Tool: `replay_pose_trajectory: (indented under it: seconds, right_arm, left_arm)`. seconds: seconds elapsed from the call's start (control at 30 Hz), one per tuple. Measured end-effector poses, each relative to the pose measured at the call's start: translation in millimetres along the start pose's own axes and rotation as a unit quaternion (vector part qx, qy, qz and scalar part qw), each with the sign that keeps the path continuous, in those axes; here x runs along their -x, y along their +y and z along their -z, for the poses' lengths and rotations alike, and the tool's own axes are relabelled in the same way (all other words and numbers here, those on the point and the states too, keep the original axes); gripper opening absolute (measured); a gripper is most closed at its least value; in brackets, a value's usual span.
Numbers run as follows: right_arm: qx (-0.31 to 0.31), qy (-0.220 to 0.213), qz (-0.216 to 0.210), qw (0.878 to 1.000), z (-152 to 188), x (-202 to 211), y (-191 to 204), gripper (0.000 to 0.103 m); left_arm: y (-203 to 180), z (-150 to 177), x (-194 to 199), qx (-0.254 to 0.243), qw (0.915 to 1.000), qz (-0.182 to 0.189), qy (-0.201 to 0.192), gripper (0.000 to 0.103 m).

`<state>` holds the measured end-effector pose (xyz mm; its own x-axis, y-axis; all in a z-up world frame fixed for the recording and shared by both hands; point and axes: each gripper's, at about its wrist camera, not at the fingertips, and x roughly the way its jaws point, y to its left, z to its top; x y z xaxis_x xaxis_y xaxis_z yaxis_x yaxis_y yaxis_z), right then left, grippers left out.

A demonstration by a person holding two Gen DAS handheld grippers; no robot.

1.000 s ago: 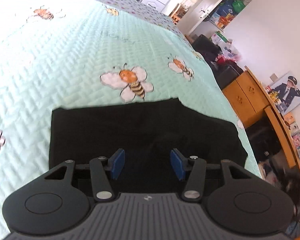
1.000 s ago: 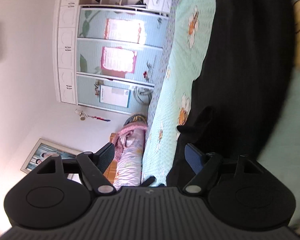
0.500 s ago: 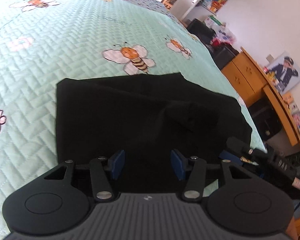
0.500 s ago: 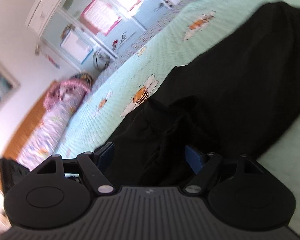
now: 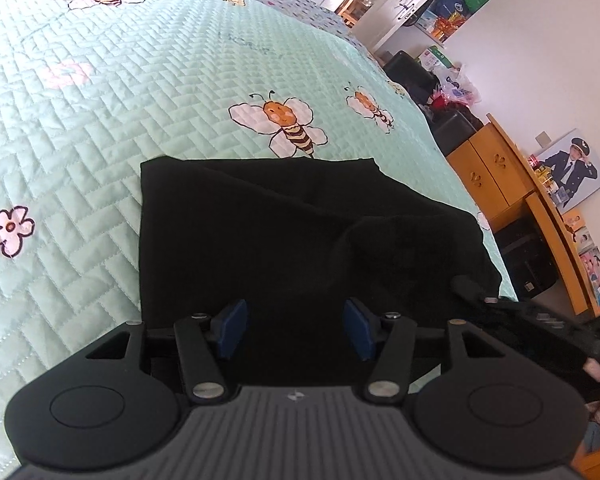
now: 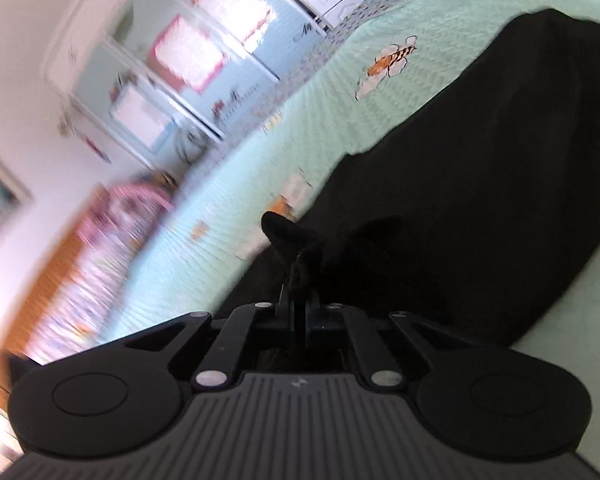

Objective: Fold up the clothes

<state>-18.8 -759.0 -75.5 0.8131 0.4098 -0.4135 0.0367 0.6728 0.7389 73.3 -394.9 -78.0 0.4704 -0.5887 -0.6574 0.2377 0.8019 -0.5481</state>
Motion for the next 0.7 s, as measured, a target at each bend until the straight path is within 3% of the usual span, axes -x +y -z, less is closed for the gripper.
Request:
replay_pose_trajectory:
  seconds: [0.03,0.13,0.23,0.37,0.47,0.6,0.7]
  right_arm:
    - [-0.012,-0.001,-0.004,1.000,-1.9,5.5,-2.4,0.005]
    - [-0.016,0.023,0.040,0.999,-0.4,0.2,-20.4,0.005]
    - [-0.050,0.024,0.035,0.998,5.5,-8.6,-40.4,0.006]
    - [-0.035,0.015,0.045,0.998,4.4,-2.9,-34.4,0.013]
    - [-0.029,-0.003,0.056,0.998,1.6,14.2,-30.5,0.026]
    - [-0.065,-0.027,0.052,0.996,1.8,30.2,-41.8,0.060]
    - [-0.063,-0.025,0.047,0.997,2.2,25.8,-44.7,0.062]
  left_arm:
    - [0.3,0.4,0.1,-0.003,1.0000,0.001,0.002,0.060]
    - [1.1,4.0,-0.3,-0.005,1.0000,0.001,0.007,0.060]
    - [0.6,4.6,3.4,-0.006,0.9999,-0.005,0.008,0.060]
    - [-0.2,7.8,15.1,-0.004,0.9999,-0.014,0.005,0.060]
    - [4.6,12.5,23.3,0.014,0.9998,-0.012,0.001,0.061]
    - [15.0,14.3,29.2,0.052,0.9986,-0.005,-0.006,0.061]
    - [19.2,10.4,34.8,0.068,0.9973,-0.015,-0.023,0.061]
